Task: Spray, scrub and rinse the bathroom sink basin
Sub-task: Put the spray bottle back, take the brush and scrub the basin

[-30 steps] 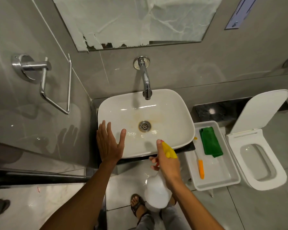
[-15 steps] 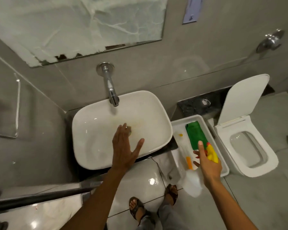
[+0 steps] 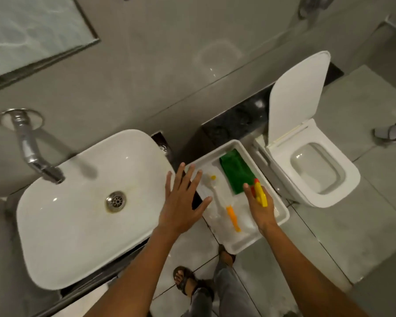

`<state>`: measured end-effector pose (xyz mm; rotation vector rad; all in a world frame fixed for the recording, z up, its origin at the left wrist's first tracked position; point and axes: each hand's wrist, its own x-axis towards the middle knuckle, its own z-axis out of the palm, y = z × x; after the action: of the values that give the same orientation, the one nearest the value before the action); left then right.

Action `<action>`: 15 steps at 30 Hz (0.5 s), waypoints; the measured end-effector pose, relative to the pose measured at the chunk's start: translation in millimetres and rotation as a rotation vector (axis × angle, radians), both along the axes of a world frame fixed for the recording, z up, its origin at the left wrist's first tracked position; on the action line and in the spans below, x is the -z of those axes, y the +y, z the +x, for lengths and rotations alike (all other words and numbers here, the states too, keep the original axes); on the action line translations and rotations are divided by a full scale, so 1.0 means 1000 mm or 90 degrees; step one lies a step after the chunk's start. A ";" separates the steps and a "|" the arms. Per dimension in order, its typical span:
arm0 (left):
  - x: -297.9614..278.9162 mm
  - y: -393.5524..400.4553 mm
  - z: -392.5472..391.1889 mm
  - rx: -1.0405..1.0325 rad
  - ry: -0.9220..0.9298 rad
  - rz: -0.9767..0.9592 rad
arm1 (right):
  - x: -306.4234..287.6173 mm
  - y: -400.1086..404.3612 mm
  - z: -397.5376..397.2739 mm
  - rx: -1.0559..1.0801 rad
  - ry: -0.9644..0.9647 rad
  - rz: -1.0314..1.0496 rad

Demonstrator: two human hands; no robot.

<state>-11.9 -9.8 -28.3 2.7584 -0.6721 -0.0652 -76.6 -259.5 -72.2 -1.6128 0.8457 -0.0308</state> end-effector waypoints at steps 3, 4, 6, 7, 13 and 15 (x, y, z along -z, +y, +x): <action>0.005 0.001 0.002 -0.003 -0.001 0.026 | 0.027 -0.013 0.009 0.013 -0.012 -0.016; 0.005 0.000 0.003 -0.006 0.001 0.018 | 0.037 -0.017 0.011 0.024 -0.014 -0.022; 0.004 -0.001 0.003 -0.016 0.005 -0.003 | 0.055 -0.024 0.014 0.025 -0.020 -0.037; 0.003 -0.002 0.003 -0.016 0.007 -0.013 | 0.065 -0.027 0.015 0.022 -0.026 -0.039; -0.002 -0.007 0.002 -0.042 0.048 -0.042 | 0.104 -0.044 0.008 -0.028 -0.096 -0.093; -0.004 -0.007 0.001 -0.050 0.069 -0.041 | 0.111 -0.045 0.001 -0.025 -0.126 -0.114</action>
<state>-10.6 -17.2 -24.0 2.6939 -0.5285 -0.1716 -75.9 -305.0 -183.5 -1.7611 0.6736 -0.2410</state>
